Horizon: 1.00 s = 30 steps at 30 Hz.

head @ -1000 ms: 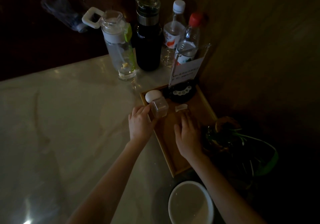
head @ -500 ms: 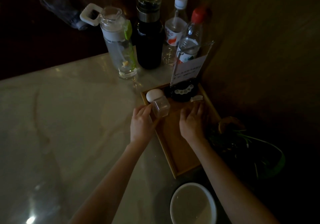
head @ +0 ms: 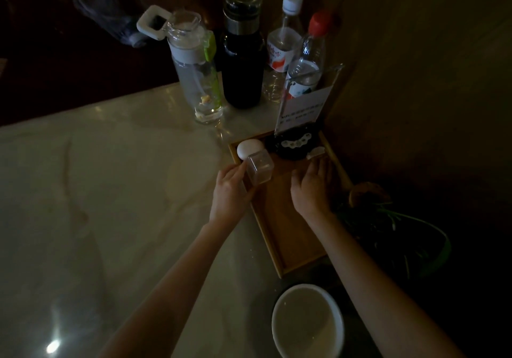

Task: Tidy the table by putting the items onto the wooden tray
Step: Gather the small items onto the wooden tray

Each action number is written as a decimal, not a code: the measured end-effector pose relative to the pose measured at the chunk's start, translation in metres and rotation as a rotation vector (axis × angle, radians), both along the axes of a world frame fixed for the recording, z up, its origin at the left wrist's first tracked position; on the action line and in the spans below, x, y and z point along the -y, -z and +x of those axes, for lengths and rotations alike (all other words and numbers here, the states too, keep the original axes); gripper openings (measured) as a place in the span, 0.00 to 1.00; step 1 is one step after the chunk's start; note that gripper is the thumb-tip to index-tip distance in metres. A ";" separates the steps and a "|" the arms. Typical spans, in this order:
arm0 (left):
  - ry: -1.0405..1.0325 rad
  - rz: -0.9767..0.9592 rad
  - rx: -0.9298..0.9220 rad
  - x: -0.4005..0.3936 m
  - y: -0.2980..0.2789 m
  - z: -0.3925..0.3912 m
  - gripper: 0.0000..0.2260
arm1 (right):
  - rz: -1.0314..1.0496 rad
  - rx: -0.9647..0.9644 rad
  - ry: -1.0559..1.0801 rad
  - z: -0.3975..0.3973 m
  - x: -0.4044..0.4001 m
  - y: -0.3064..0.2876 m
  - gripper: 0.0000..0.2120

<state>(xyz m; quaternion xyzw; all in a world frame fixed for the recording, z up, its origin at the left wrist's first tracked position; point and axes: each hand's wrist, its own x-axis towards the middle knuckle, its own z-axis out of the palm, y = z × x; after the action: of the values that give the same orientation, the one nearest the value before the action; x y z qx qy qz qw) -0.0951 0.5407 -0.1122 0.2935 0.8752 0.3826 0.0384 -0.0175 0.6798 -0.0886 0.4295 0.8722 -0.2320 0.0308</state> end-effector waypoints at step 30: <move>-0.144 -0.535 0.218 0.315 -0.106 -0.011 0.23 | -0.130 0.119 -0.774 -0.056 0.266 -0.100 0.25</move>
<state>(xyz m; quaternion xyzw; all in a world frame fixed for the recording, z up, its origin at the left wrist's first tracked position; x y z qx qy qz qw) -0.1057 0.2257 -0.0064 0.1675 0.9542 0.1693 0.1809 -0.0730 0.4138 0.0110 0.0789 0.9499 -0.2326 0.1935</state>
